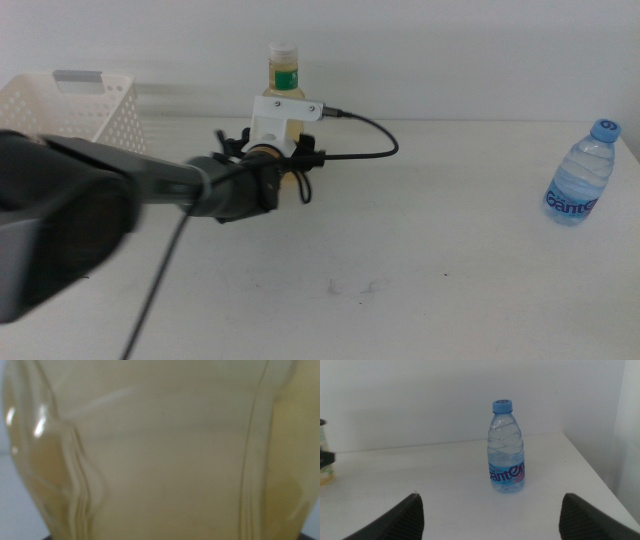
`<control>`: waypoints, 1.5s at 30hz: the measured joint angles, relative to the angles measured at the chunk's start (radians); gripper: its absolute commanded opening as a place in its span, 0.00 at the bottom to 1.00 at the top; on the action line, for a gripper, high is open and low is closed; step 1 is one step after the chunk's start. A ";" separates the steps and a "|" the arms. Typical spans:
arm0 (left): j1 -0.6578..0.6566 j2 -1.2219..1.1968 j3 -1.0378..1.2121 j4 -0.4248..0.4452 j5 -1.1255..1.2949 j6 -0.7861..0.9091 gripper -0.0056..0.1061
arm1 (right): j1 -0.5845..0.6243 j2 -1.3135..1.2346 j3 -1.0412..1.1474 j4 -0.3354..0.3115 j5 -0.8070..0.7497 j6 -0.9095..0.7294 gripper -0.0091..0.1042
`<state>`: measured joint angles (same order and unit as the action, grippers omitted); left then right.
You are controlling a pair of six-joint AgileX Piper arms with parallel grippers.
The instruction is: Use arms to grab the bottles and put them into the dustbin to the left of the table.
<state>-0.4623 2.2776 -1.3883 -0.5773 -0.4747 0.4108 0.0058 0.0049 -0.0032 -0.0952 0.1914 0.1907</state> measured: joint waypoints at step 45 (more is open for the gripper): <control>0.755 -0.496 -0.365 0.397 1.716 0.012 0.11 | 0.000 0.000 0.000 0.000 0.000 0.000 0.86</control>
<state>0.2924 1.7820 -1.7532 -0.1806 1.2417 0.4231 0.0058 0.0049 -0.0032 -0.0952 0.1914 0.1907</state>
